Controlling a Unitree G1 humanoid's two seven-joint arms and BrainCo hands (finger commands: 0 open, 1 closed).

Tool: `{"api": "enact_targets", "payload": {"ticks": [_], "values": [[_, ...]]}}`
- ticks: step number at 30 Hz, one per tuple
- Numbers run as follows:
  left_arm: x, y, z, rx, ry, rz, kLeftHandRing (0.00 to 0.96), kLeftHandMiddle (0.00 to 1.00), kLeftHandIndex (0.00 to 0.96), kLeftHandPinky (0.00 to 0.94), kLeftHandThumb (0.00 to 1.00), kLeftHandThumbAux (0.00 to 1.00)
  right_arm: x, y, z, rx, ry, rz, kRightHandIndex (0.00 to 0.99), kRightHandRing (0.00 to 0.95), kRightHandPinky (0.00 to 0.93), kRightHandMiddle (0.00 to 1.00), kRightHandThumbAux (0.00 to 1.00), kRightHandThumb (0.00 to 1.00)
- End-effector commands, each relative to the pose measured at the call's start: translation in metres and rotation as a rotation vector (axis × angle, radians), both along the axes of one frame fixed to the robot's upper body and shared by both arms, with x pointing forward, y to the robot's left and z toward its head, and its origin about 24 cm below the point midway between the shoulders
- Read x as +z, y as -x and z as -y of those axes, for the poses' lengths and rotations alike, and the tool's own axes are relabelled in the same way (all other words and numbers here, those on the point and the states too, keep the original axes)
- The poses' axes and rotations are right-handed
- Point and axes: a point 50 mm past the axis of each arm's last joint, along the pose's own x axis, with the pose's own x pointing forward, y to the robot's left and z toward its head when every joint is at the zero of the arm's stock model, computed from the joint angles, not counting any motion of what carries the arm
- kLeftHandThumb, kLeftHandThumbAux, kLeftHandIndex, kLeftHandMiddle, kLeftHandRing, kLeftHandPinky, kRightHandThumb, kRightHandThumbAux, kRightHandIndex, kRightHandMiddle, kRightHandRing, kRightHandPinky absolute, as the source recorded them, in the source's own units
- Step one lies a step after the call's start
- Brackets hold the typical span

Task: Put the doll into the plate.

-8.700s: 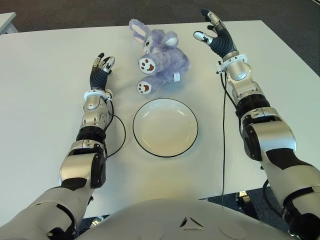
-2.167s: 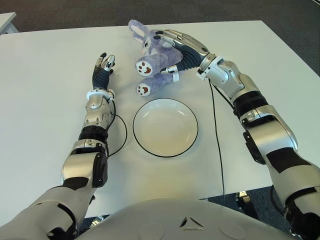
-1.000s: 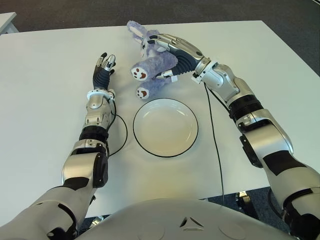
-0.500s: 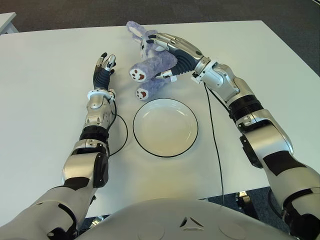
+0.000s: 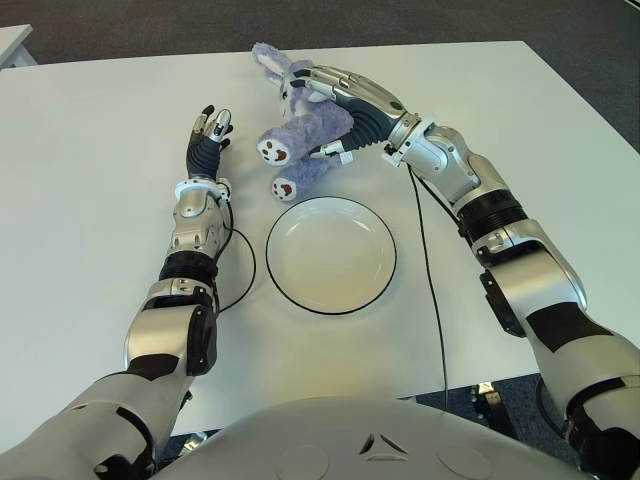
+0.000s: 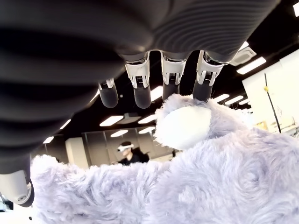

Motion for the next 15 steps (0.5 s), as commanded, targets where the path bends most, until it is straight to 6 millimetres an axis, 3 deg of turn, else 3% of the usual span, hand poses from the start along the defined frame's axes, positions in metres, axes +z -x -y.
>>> {"api": "enact_targets", "payload": {"ticks": [1,15], "values": [[-0.019,0.007,0.002,0.012,0.014,-0.084,0.167,0.183,0.02,0.11,0.0,0.429,-0.008,0.005,0.004,0.003,-0.019,-0.04,0.0,0.0,0.061,0.0,0.524,0.185],[-0.018,0.008,0.002,0.003,0.016,-0.076,0.126,0.145,0.0,0.062,0.0,0.424,-0.009,0.017,0.003,0.037,-0.02,-0.049,0.0,0.0,0.02,0.0,0.523,0.199]]}}
